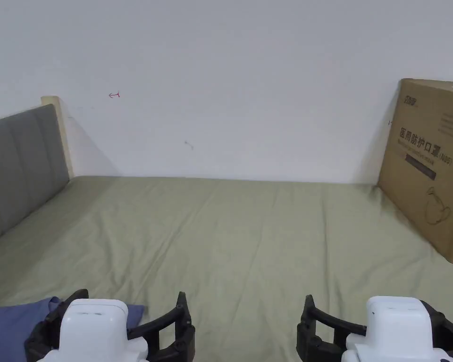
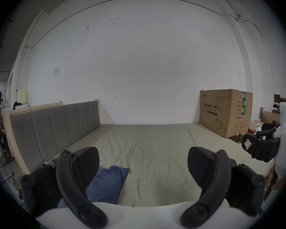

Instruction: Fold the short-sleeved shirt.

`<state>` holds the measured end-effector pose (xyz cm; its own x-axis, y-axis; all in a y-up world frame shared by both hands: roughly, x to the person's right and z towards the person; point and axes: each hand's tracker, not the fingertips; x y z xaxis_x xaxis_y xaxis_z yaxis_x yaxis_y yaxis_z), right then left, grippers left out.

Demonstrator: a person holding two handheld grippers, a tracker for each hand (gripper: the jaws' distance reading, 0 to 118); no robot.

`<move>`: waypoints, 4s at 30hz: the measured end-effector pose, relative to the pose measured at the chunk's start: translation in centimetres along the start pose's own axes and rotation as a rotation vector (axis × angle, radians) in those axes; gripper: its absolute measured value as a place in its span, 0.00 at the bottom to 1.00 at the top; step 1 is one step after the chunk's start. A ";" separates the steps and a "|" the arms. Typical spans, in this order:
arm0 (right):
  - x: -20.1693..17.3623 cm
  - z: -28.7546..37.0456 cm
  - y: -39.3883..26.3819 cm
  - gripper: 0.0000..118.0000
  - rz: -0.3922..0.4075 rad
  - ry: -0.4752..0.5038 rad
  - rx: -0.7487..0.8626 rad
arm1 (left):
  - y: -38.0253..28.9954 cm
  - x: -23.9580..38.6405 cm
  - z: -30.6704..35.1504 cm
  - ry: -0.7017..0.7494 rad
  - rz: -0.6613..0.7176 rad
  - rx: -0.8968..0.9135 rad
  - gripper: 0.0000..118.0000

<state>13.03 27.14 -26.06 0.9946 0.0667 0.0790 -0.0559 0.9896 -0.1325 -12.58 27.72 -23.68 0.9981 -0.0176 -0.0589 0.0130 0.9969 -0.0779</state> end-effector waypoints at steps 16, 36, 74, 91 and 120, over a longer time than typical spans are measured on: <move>-0.3 -0.2 1.1 1.00 0.031 -0.006 -0.001 | 0.0 0.3 -0.3 -0.010 0.037 -0.005 0.94; -6.9 -0.6 -1.2 1.00 0.811 0.011 0.032 | -4.7 -4.4 -3.3 0.002 0.846 -0.113 0.94; -3.7 0.8 1.9 0.04 0.066 -0.090 0.075 | 1.7 1.4 -0.1 0.061 -0.016 0.067 0.00; -6.9 0.6 2.7 0.00 0.081 0.067 0.060 | 2.5 -2.9 0.7 0.159 0.041 0.035 0.00; -18.2 -1.8 0.4 0.00 0.153 0.447 -0.122 | -7.2 -19.5 -7.3 0.432 0.179 -0.505 0.00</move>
<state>-4.91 26.05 -29.30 0.9170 0.1231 -0.3793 -0.2208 0.9488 -0.2259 -32.60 20.37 -29.21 0.8672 0.0104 -0.4978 -0.2842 0.8313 -0.4777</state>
